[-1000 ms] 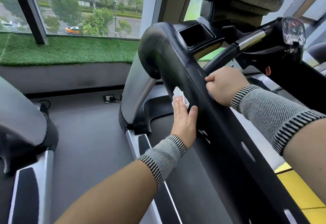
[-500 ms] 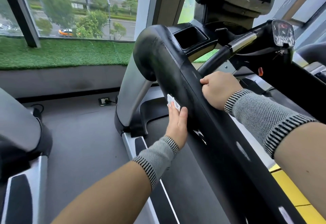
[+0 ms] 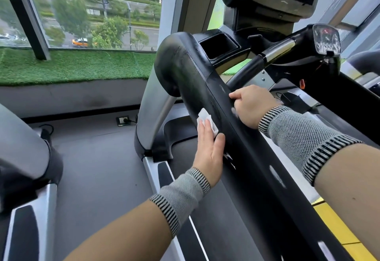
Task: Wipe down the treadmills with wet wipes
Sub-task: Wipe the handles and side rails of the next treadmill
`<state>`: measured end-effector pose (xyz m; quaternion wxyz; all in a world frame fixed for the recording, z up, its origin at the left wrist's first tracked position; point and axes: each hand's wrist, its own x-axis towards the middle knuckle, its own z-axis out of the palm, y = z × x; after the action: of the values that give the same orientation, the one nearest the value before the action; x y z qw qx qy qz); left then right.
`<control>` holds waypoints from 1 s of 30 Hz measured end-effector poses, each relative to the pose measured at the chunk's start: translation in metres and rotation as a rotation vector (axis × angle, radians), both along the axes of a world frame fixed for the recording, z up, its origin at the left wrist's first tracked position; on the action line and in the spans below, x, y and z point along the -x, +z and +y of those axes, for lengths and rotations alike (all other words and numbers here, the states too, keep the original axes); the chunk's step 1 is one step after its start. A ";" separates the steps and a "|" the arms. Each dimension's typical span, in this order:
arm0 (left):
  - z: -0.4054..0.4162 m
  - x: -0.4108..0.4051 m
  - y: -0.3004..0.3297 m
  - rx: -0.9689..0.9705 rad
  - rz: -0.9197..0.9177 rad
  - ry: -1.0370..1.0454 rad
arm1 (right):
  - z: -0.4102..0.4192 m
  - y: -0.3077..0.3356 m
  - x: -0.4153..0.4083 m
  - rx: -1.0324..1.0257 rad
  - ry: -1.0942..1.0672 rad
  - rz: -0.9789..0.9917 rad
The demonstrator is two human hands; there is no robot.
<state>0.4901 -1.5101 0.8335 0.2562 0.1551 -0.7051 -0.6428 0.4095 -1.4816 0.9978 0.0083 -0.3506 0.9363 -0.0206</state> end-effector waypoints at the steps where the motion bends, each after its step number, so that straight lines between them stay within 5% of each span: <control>1: 0.003 -0.002 0.002 0.046 0.003 -0.005 | 0.001 0.000 0.002 0.014 -0.007 -0.011; 9: -0.051 0.040 0.044 0.186 -0.105 0.033 | 0.004 -0.003 0.006 0.041 0.018 -0.040; 30: 0.020 -0.013 0.020 0.300 -0.048 -0.012 | 0.038 -0.003 0.001 0.095 0.077 -0.038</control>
<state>0.5034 -1.4902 0.8535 0.2556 0.1265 -0.8000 -0.5279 0.4083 -1.4432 0.9948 0.0103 -0.3859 0.9197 -0.0714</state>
